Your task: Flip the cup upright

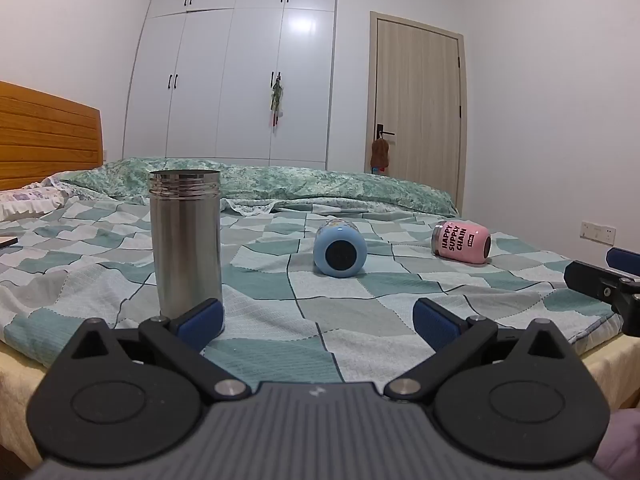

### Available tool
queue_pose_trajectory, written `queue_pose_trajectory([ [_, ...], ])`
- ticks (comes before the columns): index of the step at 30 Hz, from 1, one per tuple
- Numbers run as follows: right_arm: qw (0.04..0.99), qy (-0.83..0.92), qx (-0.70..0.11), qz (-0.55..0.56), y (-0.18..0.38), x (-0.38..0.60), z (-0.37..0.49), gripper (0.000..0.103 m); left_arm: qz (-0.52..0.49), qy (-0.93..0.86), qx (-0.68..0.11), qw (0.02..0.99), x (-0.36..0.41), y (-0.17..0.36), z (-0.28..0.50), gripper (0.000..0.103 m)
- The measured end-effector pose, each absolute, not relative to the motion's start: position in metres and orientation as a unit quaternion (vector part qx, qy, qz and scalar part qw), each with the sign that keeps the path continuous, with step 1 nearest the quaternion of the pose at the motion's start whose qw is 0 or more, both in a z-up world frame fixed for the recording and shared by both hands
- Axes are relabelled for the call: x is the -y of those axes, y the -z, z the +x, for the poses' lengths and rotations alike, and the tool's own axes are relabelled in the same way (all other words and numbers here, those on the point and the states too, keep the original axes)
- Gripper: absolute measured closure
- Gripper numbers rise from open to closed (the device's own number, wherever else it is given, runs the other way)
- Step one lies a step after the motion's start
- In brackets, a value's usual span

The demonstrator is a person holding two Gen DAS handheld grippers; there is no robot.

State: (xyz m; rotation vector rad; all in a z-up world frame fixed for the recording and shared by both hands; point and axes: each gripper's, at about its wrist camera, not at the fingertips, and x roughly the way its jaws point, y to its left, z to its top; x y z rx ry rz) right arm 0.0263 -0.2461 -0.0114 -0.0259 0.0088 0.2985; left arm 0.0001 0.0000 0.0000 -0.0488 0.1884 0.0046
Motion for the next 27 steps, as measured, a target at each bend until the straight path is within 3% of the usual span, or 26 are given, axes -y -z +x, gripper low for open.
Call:
queue_pose_trajectory([
  [27,0.989,-0.149,-0.005,-0.012,0.0115,0.2463,0.0252,0.0,-0.026,-0.002,-0.094,0.995,-0.0001,0.001,0.0009,0.0],
])
